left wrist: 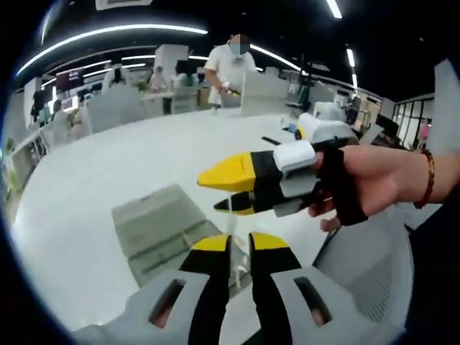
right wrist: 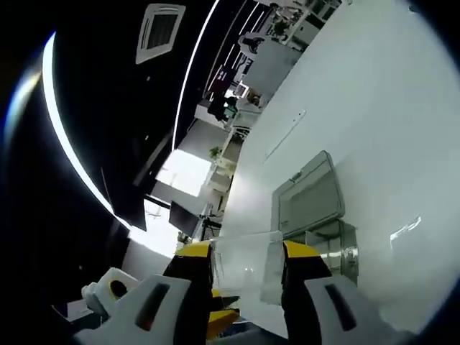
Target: Insert the divider into the dual guide fixture by aligning both edges with the guide slots and pushing it downward to the bottom, including one-sided entry, uneven engagement, binding, and posture correction.
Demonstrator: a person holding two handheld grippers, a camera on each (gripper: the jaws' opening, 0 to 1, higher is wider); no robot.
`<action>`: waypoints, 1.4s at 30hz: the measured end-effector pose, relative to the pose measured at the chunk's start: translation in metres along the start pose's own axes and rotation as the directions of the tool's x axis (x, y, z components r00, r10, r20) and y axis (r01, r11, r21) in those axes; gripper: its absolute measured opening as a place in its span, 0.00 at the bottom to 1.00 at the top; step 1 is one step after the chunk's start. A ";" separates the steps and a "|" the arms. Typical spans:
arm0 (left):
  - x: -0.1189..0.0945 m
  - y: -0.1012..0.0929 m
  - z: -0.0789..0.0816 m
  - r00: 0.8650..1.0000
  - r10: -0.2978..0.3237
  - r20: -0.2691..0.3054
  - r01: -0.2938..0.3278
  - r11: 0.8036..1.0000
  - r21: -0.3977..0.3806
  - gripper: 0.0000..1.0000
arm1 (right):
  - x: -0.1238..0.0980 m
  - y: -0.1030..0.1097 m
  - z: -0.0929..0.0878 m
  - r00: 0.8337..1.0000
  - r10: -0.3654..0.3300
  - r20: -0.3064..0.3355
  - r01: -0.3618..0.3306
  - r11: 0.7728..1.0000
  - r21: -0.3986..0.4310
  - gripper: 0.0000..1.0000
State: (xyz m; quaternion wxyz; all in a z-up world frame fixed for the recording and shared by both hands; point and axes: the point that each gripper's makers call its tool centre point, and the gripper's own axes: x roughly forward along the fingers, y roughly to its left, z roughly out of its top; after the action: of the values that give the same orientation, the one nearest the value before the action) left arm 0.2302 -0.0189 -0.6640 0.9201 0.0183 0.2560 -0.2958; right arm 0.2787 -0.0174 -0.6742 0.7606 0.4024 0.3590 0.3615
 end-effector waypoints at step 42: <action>-0.007 0.012 -0.021 0.988 0.077 -0.130 -0.077 0.997 0.006 0.04 | 0.012 0.014 -0.030 0.983 -0.014 -0.184 -0.039 0.960 -0.278 0.34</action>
State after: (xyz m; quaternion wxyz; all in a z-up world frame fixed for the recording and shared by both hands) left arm 0.2224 -0.0013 -0.6800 0.9121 0.0479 0.3145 -0.2585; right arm 0.2557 0.0087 -0.6772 0.7712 0.2579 0.3703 0.4490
